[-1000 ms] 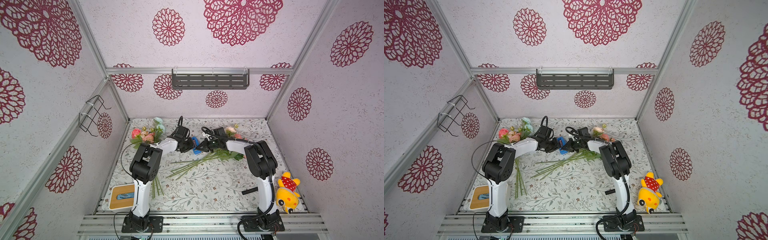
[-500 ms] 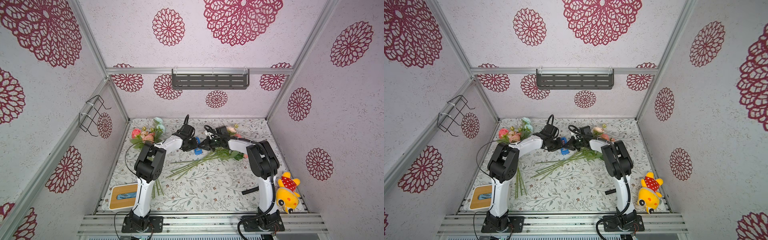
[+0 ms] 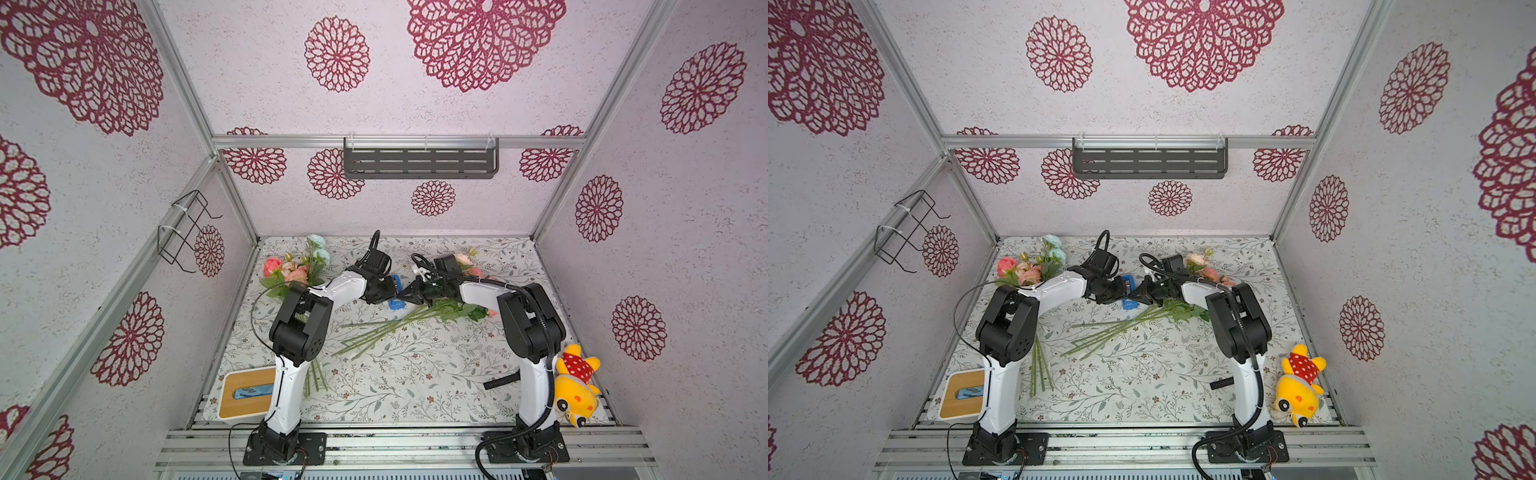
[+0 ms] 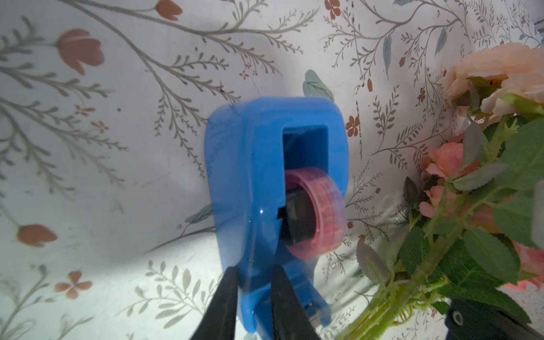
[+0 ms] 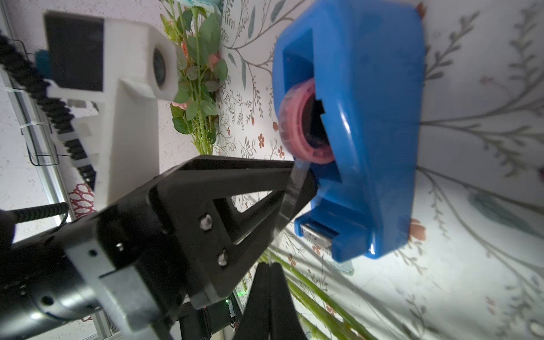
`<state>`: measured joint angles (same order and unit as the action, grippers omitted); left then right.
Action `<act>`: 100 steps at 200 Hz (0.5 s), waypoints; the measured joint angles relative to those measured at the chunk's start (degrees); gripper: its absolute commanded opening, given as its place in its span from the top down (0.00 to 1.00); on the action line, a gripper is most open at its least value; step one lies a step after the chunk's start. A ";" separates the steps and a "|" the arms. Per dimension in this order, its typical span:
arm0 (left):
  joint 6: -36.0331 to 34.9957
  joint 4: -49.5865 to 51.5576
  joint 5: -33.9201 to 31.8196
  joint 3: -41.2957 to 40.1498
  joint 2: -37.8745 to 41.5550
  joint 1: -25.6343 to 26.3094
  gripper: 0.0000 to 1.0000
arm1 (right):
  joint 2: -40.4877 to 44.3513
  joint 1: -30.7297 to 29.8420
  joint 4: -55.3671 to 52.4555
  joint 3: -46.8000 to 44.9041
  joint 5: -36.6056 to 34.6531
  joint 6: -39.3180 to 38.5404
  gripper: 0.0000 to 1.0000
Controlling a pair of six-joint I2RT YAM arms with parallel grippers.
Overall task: Wrap bouquets with tape
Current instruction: Pull the tape from the tape cutter.
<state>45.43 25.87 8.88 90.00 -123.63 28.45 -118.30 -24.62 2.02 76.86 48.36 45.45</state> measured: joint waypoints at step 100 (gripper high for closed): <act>-1.05 -1.31 1.38 -2.54 1.25 0.98 0.69 | 4.44 -0.02 -2.10 -2.80 -0.33 0.11 1.00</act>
<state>44.38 24.56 10.26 87.46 -122.39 29.43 -113.86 -24.64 -0.08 74.06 48.03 45.56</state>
